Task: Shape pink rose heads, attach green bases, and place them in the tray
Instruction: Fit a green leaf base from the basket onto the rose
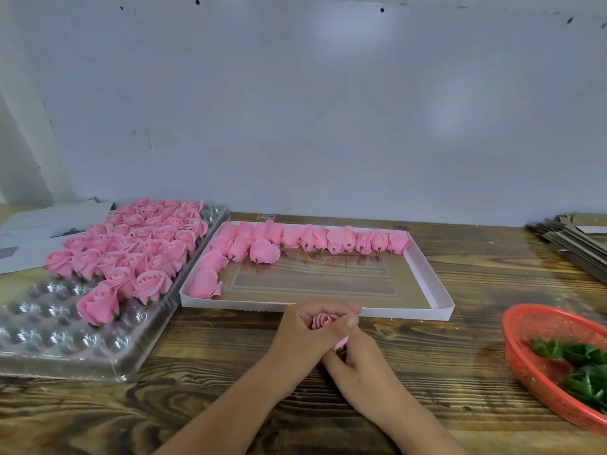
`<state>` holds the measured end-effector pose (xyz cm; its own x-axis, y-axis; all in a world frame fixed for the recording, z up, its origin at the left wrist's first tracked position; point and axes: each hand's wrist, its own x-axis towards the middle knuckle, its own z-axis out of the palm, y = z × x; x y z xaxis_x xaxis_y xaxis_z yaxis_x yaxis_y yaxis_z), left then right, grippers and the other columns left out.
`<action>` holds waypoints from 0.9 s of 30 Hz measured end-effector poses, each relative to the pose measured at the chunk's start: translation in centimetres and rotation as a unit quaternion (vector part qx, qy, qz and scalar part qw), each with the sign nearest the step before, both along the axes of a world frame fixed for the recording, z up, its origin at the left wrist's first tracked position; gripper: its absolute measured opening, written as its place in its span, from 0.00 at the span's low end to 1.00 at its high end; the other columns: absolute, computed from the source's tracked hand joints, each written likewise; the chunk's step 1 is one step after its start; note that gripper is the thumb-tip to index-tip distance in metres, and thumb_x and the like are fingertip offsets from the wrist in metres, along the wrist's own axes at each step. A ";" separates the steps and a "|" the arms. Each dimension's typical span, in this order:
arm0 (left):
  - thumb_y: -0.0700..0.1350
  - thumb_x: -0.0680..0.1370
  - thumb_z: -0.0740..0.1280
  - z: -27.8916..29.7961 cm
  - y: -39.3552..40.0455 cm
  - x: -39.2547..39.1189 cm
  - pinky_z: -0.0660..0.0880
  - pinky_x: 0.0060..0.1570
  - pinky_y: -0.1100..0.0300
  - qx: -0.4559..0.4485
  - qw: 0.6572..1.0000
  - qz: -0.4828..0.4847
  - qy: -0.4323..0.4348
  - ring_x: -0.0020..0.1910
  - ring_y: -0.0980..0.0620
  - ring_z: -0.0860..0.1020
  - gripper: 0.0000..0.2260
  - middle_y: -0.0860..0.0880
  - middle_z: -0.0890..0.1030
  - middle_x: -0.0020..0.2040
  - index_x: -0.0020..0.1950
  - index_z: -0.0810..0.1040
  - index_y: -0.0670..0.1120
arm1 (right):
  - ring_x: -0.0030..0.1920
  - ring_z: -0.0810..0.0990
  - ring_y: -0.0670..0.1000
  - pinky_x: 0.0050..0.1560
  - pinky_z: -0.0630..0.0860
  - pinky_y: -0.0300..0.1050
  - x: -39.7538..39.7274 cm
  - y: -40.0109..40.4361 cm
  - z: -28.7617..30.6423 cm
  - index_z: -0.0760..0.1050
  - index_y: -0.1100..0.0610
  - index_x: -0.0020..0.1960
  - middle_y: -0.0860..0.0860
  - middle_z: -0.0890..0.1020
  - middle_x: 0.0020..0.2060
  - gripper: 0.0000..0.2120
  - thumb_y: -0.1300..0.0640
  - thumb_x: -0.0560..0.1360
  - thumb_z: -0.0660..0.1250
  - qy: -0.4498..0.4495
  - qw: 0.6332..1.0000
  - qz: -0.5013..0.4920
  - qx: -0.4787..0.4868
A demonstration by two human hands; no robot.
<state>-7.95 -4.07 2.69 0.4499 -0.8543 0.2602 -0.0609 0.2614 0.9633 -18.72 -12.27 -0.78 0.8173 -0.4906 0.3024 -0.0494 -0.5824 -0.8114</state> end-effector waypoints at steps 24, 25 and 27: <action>0.71 0.69 0.70 0.6 0.7 1.3 0.76 0.62 0.59 0.026 0.997 -0.068 0.006 0.63 0.53 0.81 0.21 0.53 0.85 0.59 0.52 0.87 0.58 | 0.54 0.81 0.43 0.51 0.75 0.32 -0.1 0.9 1.2 0.75 0.42 0.56 0.39 0.82 0.50 0.07 0.50 0.80 0.63 -0.045 0.996 0.046 0.054; 0.70 0.70 0.71 0.6 0.8 1.2 0.75 0.62 0.61 0.027 0.997 -0.078 0.006 0.64 0.53 0.80 0.22 0.52 0.85 0.59 0.54 0.87 0.57 | 0.53 0.81 0.43 0.51 0.75 0.31 -0.2 0.9 1.3 0.75 0.41 0.55 0.40 0.82 0.50 0.07 0.50 0.79 0.63 -0.049 0.996 0.044 0.059; 0.68 0.71 0.71 0.6 0.8 1.2 0.75 0.62 0.61 0.038 0.995 -0.092 0.015 0.63 0.52 0.81 0.25 0.50 0.86 0.58 0.59 0.86 0.55 | 0.53 0.81 0.44 0.50 0.75 0.31 -0.2 0.9 1.4 0.75 0.39 0.54 0.40 0.82 0.49 0.08 0.52 0.80 0.63 -0.055 0.995 0.044 0.072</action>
